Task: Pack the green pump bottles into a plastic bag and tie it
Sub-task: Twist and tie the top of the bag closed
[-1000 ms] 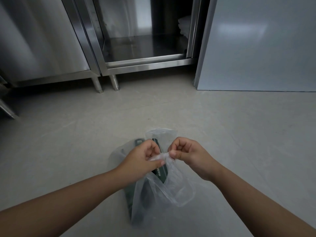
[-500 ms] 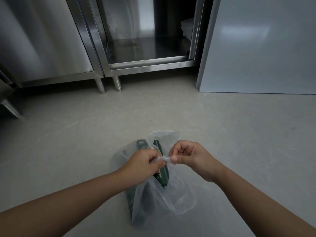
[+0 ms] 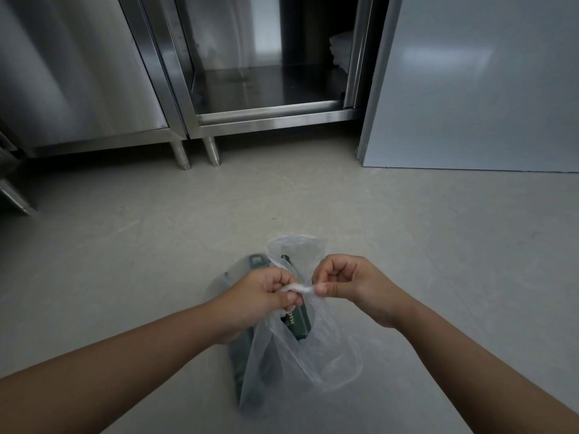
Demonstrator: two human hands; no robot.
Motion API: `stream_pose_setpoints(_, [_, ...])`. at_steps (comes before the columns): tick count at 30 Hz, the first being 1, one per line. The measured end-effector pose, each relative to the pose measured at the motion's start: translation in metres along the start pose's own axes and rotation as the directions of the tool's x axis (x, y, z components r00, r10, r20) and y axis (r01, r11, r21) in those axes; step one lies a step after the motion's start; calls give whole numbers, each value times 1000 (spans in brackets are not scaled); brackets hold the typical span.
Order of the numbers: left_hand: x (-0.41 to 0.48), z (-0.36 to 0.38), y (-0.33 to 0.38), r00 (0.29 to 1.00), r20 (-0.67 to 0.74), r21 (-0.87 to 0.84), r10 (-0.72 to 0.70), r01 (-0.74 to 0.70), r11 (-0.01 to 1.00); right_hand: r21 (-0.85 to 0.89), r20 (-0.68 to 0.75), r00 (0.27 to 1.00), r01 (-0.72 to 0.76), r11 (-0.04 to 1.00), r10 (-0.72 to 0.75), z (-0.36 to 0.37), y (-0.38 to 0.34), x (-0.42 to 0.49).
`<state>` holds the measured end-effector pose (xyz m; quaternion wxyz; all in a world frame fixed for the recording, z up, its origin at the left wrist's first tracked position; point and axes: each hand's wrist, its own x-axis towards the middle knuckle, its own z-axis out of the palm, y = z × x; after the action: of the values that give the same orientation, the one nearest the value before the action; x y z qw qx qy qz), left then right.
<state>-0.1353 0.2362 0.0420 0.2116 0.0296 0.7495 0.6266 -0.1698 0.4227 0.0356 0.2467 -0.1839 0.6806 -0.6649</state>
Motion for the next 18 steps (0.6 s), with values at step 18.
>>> stream_pose_setpoints(18, [-4,1,0,994,-37,-108,-106,101,989,-149,9,1000,7,989,-6,4,-2,-2])
